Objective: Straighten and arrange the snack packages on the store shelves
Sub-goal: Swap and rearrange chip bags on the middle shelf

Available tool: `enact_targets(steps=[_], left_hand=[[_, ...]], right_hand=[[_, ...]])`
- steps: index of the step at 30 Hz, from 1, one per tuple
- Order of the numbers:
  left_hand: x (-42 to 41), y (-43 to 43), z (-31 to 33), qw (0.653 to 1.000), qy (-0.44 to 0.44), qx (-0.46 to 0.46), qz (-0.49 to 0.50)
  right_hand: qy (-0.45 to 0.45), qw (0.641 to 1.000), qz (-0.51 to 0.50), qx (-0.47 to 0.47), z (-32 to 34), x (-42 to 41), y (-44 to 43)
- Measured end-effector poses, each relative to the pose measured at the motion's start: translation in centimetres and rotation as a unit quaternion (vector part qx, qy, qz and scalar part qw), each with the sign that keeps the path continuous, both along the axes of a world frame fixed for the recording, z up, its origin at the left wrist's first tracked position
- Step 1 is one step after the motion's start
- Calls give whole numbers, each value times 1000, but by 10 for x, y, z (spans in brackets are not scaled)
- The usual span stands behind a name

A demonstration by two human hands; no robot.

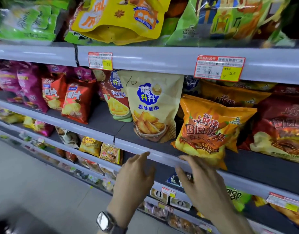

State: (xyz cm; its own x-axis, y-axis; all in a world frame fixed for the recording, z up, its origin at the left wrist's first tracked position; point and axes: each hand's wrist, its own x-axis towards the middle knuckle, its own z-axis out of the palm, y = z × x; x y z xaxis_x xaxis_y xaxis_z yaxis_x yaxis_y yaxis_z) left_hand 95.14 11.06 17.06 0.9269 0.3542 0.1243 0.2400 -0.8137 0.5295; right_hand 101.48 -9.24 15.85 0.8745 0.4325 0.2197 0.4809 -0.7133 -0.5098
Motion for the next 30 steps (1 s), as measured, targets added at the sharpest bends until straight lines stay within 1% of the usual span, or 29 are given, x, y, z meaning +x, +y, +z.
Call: enact_targets(steps=[4, 7, 11, 16, 21, 23, 26, 30], left_hand=[[-20, -5, 5, 998, 20, 20, 57], [-36, 4, 2, 992, 64, 31, 109], [-55, 31, -4, 983, 95, 7, 158], [-63, 82, -4, 974, 119, 19, 190], [-61, 159, 1, 975, 101, 26, 196], [-60, 195, 1, 978, 102, 26, 179], [-61, 242, 6, 983, 109, 22, 145], [-56, 304, 9, 988, 103, 27, 113]], right_hand=[[36, 994, 88, -47, 6, 6, 32], [46, 987, 140, -62, 8, 10, 57], [50, 978, 185, -84, 5, 9, 94], [43, 969, 221, -105, 6, 7, 149], [31, 974, 205, -90, 11, 11, 223], [32, 978, 186, -88, 12, 13, 257], [56, 981, 159, -93, 13, 12, 302], [80, 988, 110, -68, 14, 14, 353]])
